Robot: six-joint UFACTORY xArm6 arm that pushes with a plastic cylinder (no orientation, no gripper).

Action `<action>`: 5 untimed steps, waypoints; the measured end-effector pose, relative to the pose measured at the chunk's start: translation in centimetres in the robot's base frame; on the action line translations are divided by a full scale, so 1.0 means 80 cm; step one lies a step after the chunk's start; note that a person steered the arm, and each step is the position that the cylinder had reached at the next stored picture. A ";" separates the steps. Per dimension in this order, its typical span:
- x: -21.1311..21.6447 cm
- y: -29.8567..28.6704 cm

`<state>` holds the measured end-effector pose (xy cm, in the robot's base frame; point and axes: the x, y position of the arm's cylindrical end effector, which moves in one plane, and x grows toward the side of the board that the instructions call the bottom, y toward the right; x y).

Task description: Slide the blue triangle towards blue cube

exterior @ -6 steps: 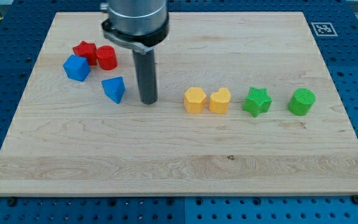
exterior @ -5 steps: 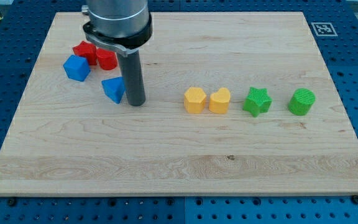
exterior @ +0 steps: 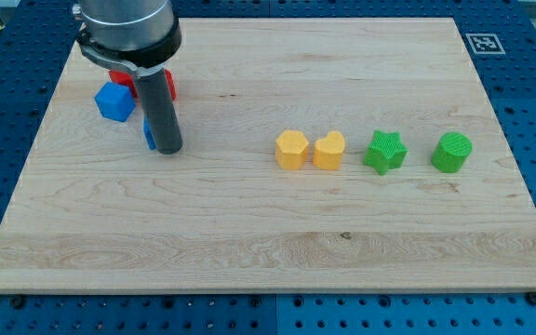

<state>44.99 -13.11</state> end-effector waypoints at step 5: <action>0.033 0.049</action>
